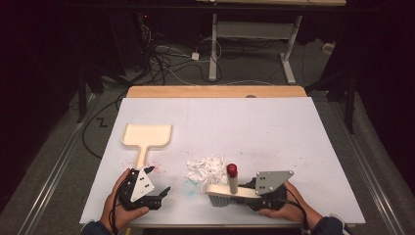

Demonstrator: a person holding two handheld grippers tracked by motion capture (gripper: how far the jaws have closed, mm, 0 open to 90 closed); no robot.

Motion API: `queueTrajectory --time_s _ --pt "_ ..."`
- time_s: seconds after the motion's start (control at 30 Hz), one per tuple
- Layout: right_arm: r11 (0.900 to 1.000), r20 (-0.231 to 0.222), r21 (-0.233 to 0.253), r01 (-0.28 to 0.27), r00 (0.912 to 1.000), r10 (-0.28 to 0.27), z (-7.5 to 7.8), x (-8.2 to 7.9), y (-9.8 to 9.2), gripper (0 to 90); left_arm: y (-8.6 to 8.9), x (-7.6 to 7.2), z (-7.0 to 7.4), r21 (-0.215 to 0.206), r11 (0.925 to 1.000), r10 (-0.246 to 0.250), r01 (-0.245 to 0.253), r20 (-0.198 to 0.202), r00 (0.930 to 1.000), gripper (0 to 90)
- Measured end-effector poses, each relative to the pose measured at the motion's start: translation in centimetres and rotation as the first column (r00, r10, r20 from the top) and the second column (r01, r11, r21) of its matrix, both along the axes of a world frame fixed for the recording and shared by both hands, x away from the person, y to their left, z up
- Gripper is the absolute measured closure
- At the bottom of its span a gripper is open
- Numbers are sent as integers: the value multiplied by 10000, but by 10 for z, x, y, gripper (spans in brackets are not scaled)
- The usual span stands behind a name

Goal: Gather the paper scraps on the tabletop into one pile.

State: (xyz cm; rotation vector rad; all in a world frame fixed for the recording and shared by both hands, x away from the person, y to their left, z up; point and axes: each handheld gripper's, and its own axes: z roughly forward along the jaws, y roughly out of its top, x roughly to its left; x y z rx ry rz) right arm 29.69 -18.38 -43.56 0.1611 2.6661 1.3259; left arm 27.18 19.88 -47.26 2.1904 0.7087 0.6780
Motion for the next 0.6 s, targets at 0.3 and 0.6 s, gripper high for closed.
queueTrajectory --time_s 0.3,0.6 --pt "9998 314 193 -41 9995 35 -6 36 31 676 1 1 -1 -36 10000 -13 13 -38 10000 170" --pt "9958 192 912 107 9997 -125 1 43 39 677 3 0 1 -86 9999 89 -89 45 10000 170"
